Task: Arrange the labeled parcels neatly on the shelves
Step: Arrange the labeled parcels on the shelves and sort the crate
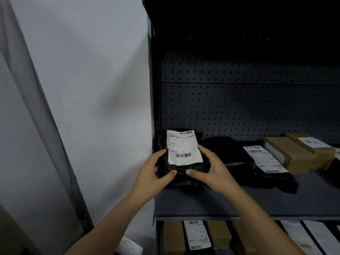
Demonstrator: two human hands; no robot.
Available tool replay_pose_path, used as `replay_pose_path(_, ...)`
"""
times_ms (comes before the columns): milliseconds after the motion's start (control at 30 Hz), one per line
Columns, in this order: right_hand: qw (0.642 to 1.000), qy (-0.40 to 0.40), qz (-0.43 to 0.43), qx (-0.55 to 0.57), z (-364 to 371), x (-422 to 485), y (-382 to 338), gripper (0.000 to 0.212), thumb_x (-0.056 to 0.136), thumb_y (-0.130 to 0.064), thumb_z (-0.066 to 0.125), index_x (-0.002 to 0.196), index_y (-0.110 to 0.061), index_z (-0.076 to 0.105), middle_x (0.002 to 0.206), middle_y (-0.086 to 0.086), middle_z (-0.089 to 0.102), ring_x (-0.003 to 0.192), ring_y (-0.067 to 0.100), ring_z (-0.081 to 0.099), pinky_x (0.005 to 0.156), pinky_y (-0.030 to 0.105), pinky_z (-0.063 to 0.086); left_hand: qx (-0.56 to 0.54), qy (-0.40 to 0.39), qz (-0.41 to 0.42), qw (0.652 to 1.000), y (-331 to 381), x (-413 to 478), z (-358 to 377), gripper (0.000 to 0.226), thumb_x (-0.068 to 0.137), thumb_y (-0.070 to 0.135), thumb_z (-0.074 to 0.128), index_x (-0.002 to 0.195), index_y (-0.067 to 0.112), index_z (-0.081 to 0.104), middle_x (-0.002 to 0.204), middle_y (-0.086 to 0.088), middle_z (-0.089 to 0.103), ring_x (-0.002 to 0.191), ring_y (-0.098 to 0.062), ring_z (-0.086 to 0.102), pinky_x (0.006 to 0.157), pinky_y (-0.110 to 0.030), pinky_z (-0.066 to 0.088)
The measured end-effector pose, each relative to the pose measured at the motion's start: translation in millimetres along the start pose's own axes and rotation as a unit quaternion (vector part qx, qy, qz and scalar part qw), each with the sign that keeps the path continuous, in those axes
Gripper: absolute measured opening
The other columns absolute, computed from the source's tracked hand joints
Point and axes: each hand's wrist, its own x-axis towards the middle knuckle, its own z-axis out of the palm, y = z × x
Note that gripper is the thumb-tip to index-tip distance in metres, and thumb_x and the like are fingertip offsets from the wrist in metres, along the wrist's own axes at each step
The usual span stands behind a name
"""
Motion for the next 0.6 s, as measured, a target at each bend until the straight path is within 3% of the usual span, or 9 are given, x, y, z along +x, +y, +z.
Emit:
replay_pose_path(100, 0.999, -0.018, 0.034, -0.017, 9, 0, 13, 0.086, 0.076, -0.021, 0.083, 0.146, -0.034, 0.035, 0.14, -0.006, 0.04, 0.124, 0.002, 0.038, 0.099, 0.016, 0.028, 0.031, -0.018, -0.041, 0.999, -14, -5, 4, 0.071, 0.074, 0.036, 0.076, 0.139, 0.027, 0.047, 0.134, 0.012, 0.054, 0.123, 0.004, 0.049, 0.109, -0.032, 0.042)
replay_pose_path(233, 0.996, -0.042, 0.047, -0.058, 18, -2, 25, 0.081, 0.081, -0.02, 0.079, 0.147, -0.03, 0.033, 0.134, -0.007, 0.04, 0.121, 0.001, 0.036, 0.1, 0.015, 0.025, 0.08, -0.043, -0.072, 0.993, -32, -9, 8, 0.076, 0.069, 0.051, 0.069, 0.138, 0.03, 0.047, 0.133, 0.014, 0.055, 0.123, 0.0, 0.05, 0.107, -0.035, 0.043)
replay_pose_path(333, 0.993, -0.05, 0.041, -0.095, 24, -6, 29, 0.079, 0.084, -0.022, 0.075, 0.148, -0.031, 0.03, 0.125, -0.011, 0.039, 0.119, -0.001, 0.033, 0.099, 0.015, 0.024, 0.138, -0.06, -0.058, 0.987, -34, -11, 11, 0.072, 0.078, 0.043, 0.07, 0.142, 0.026, 0.042, 0.137, 0.012, 0.05, 0.126, -0.002, 0.045, 0.11, -0.027, 0.036)
replay_pose_path(467, 0.99, -0.038, 0.015, -0.133, 26, -9, 30, 0.074, 0.085, -0.028, 0.072, 0.147, -0.035, 0.032, 0.13, -0.007, 0.047, 0.119, 0.004, 0.042, 0.098, 0.018, 0.031, 0.163, -0.057, -0.034, 0.984, -29, -8, 9, 0.061, 0.084, 0.025, 0.073, 0.138, 0.025, 0.045, 0.128, 0.014, 0.048, 0.122, -0.001, 0.043, 0.098, -0.004, 0.027)
replay_pose_path(600, 0.986, -0.011, -0.002, -0.166, 20, -16, 20, 0.069, 0.088, -0.03, 0.07, 0.148, -0.023, 0.037, 0.136, -0.005, 0.043, 0.121, 0.008, 0.046, 0.104, 0.022, 0.039, 0.214, -0.037, 0.033, 0.976, -11, -9, 2, 0.053, 0.084, 0.027, 0.071, 0.132, 0.024, 0.051, 0.121, 0.012, 0.049, 0.118, -0.008, 0.045, 0.103, -0.022, 0.037)
